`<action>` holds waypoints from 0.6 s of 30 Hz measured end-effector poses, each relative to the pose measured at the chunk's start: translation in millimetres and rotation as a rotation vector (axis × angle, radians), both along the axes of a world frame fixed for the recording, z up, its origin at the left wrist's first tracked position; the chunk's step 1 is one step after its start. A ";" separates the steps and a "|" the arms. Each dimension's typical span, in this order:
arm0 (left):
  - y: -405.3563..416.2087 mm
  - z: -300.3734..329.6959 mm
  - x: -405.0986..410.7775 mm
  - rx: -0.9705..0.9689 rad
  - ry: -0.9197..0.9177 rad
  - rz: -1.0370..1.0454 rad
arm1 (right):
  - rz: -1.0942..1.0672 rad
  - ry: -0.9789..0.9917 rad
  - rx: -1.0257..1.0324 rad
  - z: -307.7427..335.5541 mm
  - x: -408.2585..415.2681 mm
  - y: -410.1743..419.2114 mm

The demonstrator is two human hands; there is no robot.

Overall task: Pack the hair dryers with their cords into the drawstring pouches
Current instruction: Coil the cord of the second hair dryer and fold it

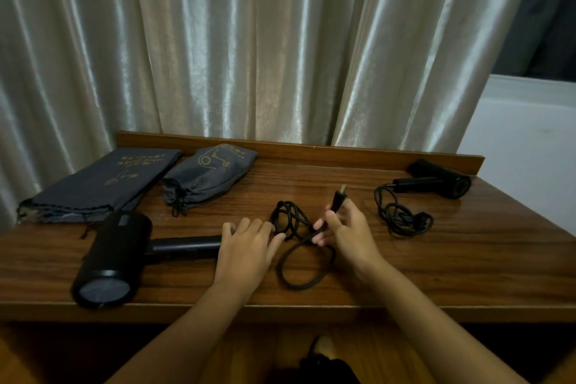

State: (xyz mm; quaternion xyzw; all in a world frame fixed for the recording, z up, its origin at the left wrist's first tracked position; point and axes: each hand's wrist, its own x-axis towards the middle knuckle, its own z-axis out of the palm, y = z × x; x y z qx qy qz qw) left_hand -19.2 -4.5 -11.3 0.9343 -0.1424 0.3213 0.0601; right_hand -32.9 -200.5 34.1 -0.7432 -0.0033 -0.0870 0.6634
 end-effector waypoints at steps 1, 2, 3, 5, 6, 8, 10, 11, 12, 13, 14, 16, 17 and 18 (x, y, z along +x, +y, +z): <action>-0.1 0.0 -0.6 0.007 -0.006 0.009 | -0.006 -0.029 -0.045 -3.9 -4.1 2.4; -0.3 0.2 -1.2 0.013 -0.014 0.019 | -0.010 -0.049 -0.104 -8.8 -7.5 3.2; -0.6 0.9 -1.9 0.018 -0.019 0.031 | -0.011 -0.059 -0.171 -13.9 -10.2 3.3; -0.8 2.9 -3.0 0.017 -0.010 0.060 | -0.006 -0.061 -0.296 -22.6 -13.2 2.2; -0.8 3.6 -3.7 0.017 0.003 0.069 | -0.004 -0.060 -0.336 -25.4 -13.5 1.9; -0.9 3.7 -5.1 0.029 0.012 0.062 | -0.013 -0.063 -0.361 -28.4 -11.8 3.2; 0.0 3.0 -5.3 0.049 0.004 0.035 | -0.040 -0.067 -0.362 -30.0 -8.9 7.1; 0.2 3.1 -5.4 0.054 0.007 0.013 | -0.050 -0.063 -0.360 -30.9 -7.3 9.6; 0.3 2.9 -5.1 0.055 0.011 -0.018 | -0.050 -0.057 -0.355 -31.6 -5.6 12.3; 0.4 2.7 -4.5 0.051 0.022 -0.057 | -0.040 -0.051 -0.352 -32.2 -4.1 14.9; 0.5 2.2 -3.7 0.046 0.041 -0.094 | -0.021 -0.046 -0.355 -32.7 -2.5 17.4; 1.7 1.6 -1.2 0.033 0.079 -0.137 | 0.025 -0.048 -0.370 -32.1 -0.3 20.8; 2.4 1.9 -0.6 0.025 0.082 -0.145 | 0.050 -0.051 -0.368 -31.2 0.4 21.8; 3.3 1.8 -0.4 0.016 0.077 -0.143 | 0.076 -0.050 -0.354 -30.3 1.0 22.5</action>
